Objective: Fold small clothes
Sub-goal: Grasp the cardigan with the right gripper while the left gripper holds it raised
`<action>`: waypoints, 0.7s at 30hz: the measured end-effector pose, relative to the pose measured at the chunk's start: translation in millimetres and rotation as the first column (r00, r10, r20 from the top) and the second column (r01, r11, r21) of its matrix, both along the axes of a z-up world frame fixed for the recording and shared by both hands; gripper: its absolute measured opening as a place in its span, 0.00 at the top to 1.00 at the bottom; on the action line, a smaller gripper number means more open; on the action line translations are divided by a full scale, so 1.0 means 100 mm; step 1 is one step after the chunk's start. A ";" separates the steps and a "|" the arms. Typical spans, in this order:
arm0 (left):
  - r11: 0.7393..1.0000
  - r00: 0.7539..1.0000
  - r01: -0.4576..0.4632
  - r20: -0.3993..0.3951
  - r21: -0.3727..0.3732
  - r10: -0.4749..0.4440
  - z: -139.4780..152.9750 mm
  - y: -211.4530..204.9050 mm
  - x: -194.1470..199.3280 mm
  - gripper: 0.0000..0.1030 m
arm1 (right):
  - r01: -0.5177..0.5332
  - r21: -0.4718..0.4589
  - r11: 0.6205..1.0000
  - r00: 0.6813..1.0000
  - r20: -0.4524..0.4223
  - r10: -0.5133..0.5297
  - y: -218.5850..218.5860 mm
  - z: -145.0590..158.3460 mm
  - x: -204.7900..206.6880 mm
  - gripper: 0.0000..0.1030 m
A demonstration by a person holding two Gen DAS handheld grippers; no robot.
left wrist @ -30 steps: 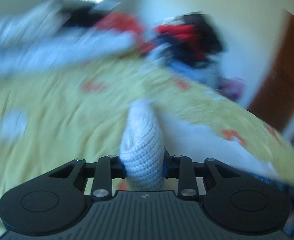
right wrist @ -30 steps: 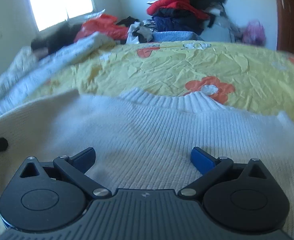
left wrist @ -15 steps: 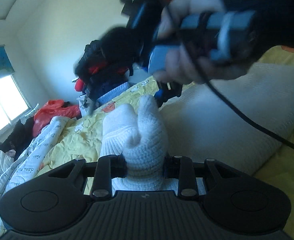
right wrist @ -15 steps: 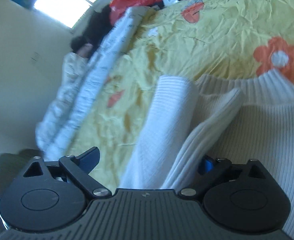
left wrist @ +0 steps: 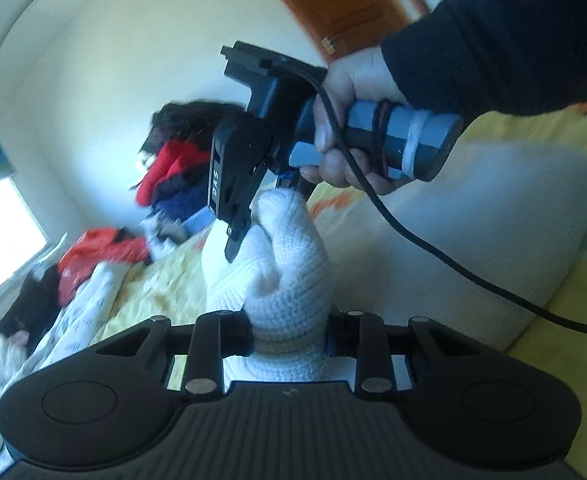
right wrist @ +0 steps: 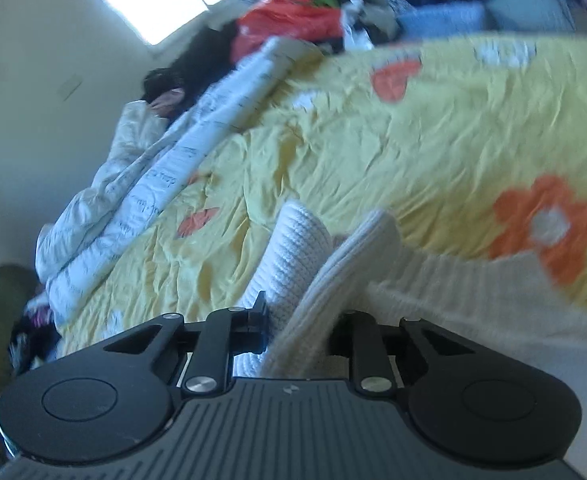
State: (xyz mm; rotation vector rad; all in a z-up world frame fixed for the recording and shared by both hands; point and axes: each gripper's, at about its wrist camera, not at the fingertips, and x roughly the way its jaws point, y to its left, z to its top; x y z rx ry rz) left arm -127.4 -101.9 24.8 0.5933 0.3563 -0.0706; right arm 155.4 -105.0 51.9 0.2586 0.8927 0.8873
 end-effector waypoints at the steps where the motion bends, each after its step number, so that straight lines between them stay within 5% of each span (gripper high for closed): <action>1: 1.000 1.000 0.025 0.003 -0.007 -0.025 0.04 -0.06 0.00 0.72 | -0.004 -0.002 1.000 1.000 0.009 0.004 -0.10 0.05 0.02 0.77; 9: 0.967 0.969 0.248 0.010 -0.061 -0.248 0.17 -0.94 0.09 0.72 | 0.055 -0.097 0.994 0.997 0.065 -0.049 -1.24 0.25 -0.01 0.77; 16: 0.932 0.927 0.356 -0.100 -0.060 -0.361 -0.22 -1.56 0.18 0.72 | 0.164 -0.134 0.977 0.986 0.001 -0.166 -1.97 -0.22 -0.10 0.77; 17: 0.933 0.927 0.357 -0.104 -0.041 -0.359 -0.32 -1.60 0.20 0.71 | 0.188 -0.124 0.974 0.981 -0.021 -0.192 -2.02 -0.32 -0.11 0.74; 19: 0.930 0.930 0.368 -0.039 0.017 -0.367 -0.42 -1.53 0.28 0.69 | 0.270 -0.082 0.959 0.959 -0.066 -0.275 -2.15 -0.48 -0.13 0.50; 21: 0.917 0.917 0.398 -0.013 0.023 -0.398 -0.37 -1.43 0.21 0.63 | 0.339 0.003 0.941 0.932 -0.134 -0.336 -2.31 -0.54 -0.16 0.50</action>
